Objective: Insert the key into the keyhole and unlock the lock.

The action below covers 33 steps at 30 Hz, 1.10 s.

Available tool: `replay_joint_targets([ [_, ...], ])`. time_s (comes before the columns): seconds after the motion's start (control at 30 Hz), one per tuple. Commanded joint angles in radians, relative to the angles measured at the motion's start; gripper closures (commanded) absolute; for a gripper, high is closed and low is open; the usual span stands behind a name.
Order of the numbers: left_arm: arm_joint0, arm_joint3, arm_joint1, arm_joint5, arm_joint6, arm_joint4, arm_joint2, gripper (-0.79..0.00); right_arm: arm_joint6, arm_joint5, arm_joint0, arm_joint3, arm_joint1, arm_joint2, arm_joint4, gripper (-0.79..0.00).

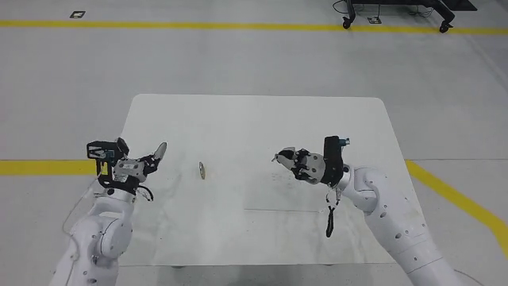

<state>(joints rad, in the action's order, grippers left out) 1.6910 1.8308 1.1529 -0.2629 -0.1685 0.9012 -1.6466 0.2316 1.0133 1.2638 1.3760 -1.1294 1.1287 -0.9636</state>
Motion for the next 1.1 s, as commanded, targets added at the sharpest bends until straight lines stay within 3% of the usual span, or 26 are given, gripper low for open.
replay_joint_targets([
  [0.0,-0.047,-0.034,-0.005,-0.195,-0.143,-0.353,0.005,-0.785,-0.019,-0.001,-0.021,-0.018,0.001,-0.035,0.083,0.000],
  [0.13,-0.145,-0.085,-0.018,-0.322,-0.419,-0.684,0.035,-0.785,-0.048,-0.001,-0.041,-0.007,0.014,-0.086,0.235,0.000],
  [0.23,-0.219,-0.121,-0.035,-0.321,-0.607,-0.747,0.019,-0.785,-0.075,-0.001,-0.034,0.027,0.035,-0.099,0.298,0.000],
  [0.57,-0.214,-0.130,-0.035,-0.314,-0.601,-0.761,0.026,-0.785,-0.081,-0.001,-0.030,0.034,0.041,-0.098,0.306,0.000],
  [0.67,-0.213,-0.155,-0.033,-0.366,-0.591,-0.812,0.062,-0.785,-0.121,-0.050,-0.028,0.023,0.032,-0.132,0.366,0.000],
  [0.73,-0.234,-0.195,-0.032,-0.427,-0.647,-0.952,0.104,-0.785,-0.170,-0.058,-0.049,-0.005,0.023,-0.168,0.452,0.000],
  [0.83,-0.314,-0.290,-0.039,-0.468,-0.827,-1.158,0.153,-0.785,-0.256,-0.048,-0.091,-0.050,0.010,-0.224,0.598,0.000],
  [0.9,-0.383,-0.336,-0.043,-0.440,-0.949,-1.247,0.203,-0.785,-0.315,-0.047,-0.117,-0.080,0.001,-0.258,0.691,0.000],
  [1.07,-0.494,-0.346,-0.066,-0.338,-1.051,-1.380,0.323,-0.785,-0.428,-0.036,-0.154,-0.126,-0.011,-0.304,0.873,0.000],
])
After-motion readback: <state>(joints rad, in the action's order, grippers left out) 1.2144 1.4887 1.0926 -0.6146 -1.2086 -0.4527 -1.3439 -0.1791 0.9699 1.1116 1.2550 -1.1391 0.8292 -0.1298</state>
